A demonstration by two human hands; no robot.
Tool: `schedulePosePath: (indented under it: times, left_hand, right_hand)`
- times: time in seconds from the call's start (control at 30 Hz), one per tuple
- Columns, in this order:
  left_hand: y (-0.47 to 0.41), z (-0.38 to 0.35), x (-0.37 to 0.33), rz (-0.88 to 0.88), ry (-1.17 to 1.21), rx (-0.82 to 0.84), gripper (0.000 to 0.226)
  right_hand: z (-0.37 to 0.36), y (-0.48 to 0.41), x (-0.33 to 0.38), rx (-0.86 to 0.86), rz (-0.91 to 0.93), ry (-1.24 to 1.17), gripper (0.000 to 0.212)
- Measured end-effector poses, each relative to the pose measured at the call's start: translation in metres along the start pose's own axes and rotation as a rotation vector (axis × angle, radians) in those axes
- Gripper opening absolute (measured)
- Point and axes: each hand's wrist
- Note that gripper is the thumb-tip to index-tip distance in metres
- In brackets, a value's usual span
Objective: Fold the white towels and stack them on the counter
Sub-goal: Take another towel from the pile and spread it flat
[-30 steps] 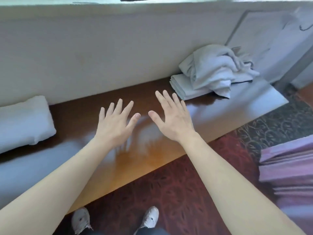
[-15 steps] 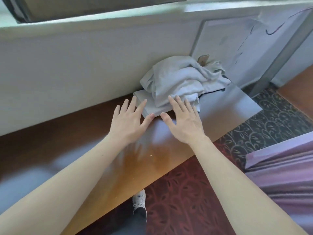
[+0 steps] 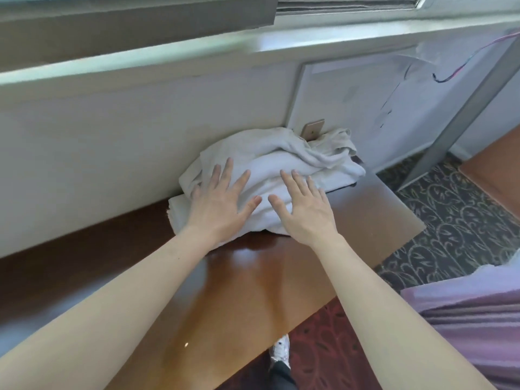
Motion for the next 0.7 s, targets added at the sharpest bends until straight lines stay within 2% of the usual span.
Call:
schedulePosePath:
  times: [0.37, 0.53, 0.7]
  left_hand:
    - [-0.119, -0.043, -0.05, 0.184, -0.242, -0.092, 0.085]
    - [-0.143, -0.056, -0.048, 0.253, -0.338, -0.101, 0.095]
    - [-0.145, -0.059, -0.038, 0.217, -0.377, -0.081, 0.102]
  right_hand:
    - [0.003, -0.141, -0.107, 0.046, 0.126, -0.028, 0.078]
    - [-0.014, -0.188, -0.125, 0.04, 0.176, -0.044, 0.081]
    - [-0.039, -0.203, -0.121, 0.059, 0.224, -0.104, 0.079]
Point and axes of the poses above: each hand's wrist, its own y-axis away from the middle knuckle, its own z-axis out of the back of the hand, x = y × z, and after that the axes turned 2 degrees about y, right-handed
